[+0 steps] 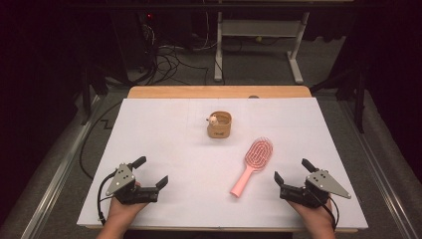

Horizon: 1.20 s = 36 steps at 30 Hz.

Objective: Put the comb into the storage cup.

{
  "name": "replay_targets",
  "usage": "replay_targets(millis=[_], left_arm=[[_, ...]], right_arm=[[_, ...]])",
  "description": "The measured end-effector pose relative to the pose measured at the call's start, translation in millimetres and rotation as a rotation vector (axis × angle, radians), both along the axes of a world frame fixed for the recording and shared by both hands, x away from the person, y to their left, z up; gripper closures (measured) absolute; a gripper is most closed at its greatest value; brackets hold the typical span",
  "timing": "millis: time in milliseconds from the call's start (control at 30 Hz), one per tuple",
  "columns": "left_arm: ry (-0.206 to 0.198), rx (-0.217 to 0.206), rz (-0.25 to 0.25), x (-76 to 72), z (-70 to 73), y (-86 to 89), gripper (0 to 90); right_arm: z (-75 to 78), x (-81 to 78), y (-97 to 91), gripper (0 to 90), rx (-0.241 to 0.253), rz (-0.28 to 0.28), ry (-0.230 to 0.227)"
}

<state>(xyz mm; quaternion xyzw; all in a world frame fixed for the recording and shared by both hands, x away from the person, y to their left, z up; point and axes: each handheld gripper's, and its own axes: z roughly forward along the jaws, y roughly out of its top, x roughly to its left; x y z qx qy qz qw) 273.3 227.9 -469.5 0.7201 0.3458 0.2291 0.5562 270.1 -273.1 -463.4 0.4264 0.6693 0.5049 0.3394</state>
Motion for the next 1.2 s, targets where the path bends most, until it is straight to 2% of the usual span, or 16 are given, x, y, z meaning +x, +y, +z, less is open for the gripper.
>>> replay_targets(millis=[567, 800, 900, 933, 1133, 1200], left_arm=[[0.001, -0.014, -0.006, 1.1, -1.0, 0.1, 0.0], [0.002, -0.007, -0.014, 1.2, -1.3, -0.7, 0.0], [0.007, -0.008, -0.017, 1.2, -1.6, -1.1, 0.0], [0.010, -0.006, -0.019, 1.4, -1.8, -1.0, 0.0], [0.011, -0.010, -0.026, 2.0, -2.8, -0.8, 0.0], [0.006, -0.013, -0.029, 1.9, -3.0, -1.1, 0.0]], right_arm=[[-1.1, 0.5, -0.9, 3.9, -0.005, -0.007, 0.008], [0.3, -0.9, -3.0, 16.3, 0.001, -0.017, 0.008], [0.6, -1.0, -3.2, 18.5, 0.002, -0.016, 0.010], [0.8, -1.1, -3.5, 22.0, 0.000, -0.012, 0.010], [1.1, -1.7, -3.0, 29.0, -0.002, 0.005, 0.011], [1.8, -1.7, -2.9, 35.6, 0.001, 0.017, 0.023]])
